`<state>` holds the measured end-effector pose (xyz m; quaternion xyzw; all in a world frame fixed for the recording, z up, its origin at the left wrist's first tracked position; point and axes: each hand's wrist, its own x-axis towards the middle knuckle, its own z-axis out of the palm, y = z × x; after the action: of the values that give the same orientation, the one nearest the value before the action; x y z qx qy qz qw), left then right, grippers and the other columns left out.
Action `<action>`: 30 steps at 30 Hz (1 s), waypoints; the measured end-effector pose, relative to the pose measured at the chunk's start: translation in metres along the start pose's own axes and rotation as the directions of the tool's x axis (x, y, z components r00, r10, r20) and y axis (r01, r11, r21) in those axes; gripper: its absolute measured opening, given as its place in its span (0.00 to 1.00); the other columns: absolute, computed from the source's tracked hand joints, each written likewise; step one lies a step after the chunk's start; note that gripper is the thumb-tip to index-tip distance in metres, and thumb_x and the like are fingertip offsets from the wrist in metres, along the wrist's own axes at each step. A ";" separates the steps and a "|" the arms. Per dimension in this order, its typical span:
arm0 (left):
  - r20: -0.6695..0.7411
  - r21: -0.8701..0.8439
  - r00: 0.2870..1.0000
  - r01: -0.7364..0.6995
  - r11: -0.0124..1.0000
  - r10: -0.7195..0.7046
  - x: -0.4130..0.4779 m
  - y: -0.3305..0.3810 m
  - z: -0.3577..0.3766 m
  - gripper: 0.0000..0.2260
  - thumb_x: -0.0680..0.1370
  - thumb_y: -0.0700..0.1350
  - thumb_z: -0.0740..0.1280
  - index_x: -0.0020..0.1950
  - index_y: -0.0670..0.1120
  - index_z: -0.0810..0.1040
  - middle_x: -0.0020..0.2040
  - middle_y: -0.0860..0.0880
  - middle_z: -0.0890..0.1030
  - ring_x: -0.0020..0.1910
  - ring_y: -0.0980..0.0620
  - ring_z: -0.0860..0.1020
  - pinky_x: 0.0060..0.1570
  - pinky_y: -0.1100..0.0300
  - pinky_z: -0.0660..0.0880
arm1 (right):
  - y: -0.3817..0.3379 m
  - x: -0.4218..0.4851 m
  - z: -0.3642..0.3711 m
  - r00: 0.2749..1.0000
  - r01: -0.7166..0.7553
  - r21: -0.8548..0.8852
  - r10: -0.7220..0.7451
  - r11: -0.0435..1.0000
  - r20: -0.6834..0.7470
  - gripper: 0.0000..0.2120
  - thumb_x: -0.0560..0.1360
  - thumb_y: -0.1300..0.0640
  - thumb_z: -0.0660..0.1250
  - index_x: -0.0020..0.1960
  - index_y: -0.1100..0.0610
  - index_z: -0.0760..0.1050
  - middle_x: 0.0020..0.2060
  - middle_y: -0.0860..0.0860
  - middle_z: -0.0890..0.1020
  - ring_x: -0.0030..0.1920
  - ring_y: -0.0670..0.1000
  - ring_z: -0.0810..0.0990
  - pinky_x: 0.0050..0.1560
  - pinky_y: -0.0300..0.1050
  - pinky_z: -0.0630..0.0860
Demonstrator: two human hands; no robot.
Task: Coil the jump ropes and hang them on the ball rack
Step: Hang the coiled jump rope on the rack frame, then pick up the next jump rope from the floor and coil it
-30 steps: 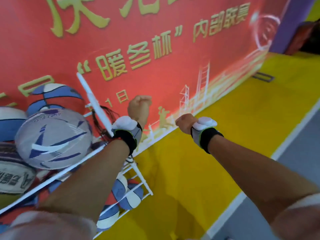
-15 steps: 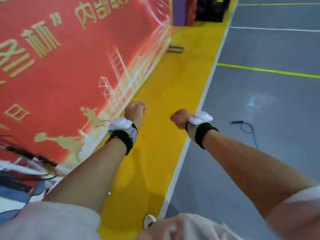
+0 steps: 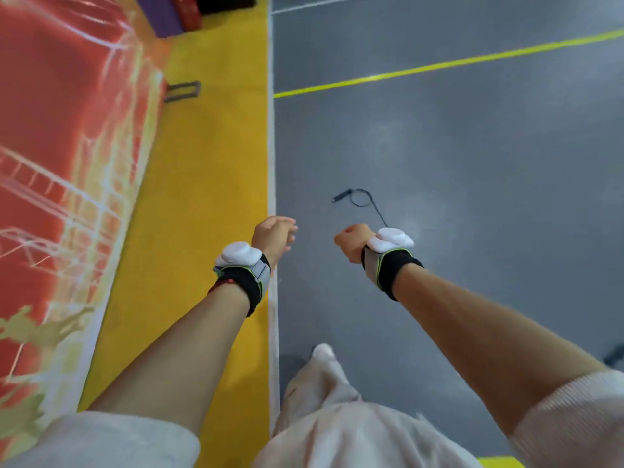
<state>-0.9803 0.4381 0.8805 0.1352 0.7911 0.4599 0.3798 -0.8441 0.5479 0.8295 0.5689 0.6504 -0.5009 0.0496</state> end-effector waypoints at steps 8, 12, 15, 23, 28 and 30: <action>0.309 0.249 0.945 0.032 0.968 -0.110 0.088 0.033 0.203 0.07 0.75 0.38 0.65 0.46 0.48 0.80 0.38 0.50 0.80 0.38 0.52 0.78 0.37 0.61 0.73 | 0.135 0.103 -0.108 0.913 -0.371 0.134 0.387 0.919 -0.130 0.19 0.63 0.47 0.57 0.44 0.57 0.78 0.46 0.55 0.85 0.52 0.60 0.84 0.60 0.52 0.78; 0.425 0.328 0.889 0.023 0.944 -0.169 0.108 0.043 0.283 0.07 0.75 0.38 0.65 0.48 0.47 0.80 0.40 0.50 0.80 0.39 0.52 0.78 0.37 0.62 0.73 | 0.151 0.091 -0.154 0.885 -0.402 0.246 0.443 0.882 -0.140 0.16 0.72 0.55 0.60 0.55 0.58 0.80 0.51 0.55 0.83 0.53 0.58 0.82 0.59 0.47 0.77; 0.495 0.425 0.838 -0.002 0.905 -0.231 0.115 0.042 0.346 0.04 0.74 0.40 0.65 0.43 0.48 0.79 0.43 0.47 0.81 0.42 0.49 0.78 0.39 0.61 0.74 | 0.189 0.099 -0.174 0.830 -0.473 0.242 0.520 0.847 -0.199 0.15 0.71 0.53 0.60 0.51 0.58 0.80 0.49 0.54 0.84 0.54 0.59 0.82 0.60 0.48 0.78; 0.583 0.630 0.755 -0.187 0.754 -0.300 0.117 0.011 0.456 0.09 0.77 0.39 0.64 0.37 0.48 0.75 0.43 0.44 0.81 0.38 0.47 0.75 0.36 0.61 0.71 | 0.268 0.103 -0.215 0.794 -0.557 0.205 0.589 0.805 -0.153 0.08 0.70 0.56 0.59 0.41 0.56 0.77 0.37 0.51 0.82 0.40 0.58 0.78 0.39 0.40 0.70; 0.606 0.688 0.735 -0.293 0.664 -0.303 0.130 -0.018 0.547 0.07 0.77 0.40 0.62 0.41 0.46 0.77 0.46 0.44 0.82 0.42 0.46 0.77 0.40 0.60 0.73 | 0.350 0.140 -0.250 0.755 -0.587 0.272 0.637 0.763 -0.156 0.16 0.71 0.54 0.60 0.56 0.49 0.78 0.52 0.51 0.83 0.53 0.58 0.81 0.60 0.49 0.76; 0.608 0.705 0.731 -0.319 0.633 -0.309 0.138 -0.039 0.578 0.06 0.74 0.44 0.62 0.43 0.48 0.79 0.48 0.45 0.85 0.46 0.44 0.81 0.48 0.54 0.78 | 0.389 0.160 -0.258 0.749 -0.596 0.281 0.647 0.752 -0.141 0.18 0.70 0.52 0.60 0.59 0.48 0.76 0.54 0.51 0.83 0.54 0.58 0.81 0.62 0.51 0.76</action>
<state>-0.6487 0.8562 0.6150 0.4455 0.7107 -0.0074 0.5444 -0.4624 0.7835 0.6239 0.8093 0.3646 -0.4542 0.0764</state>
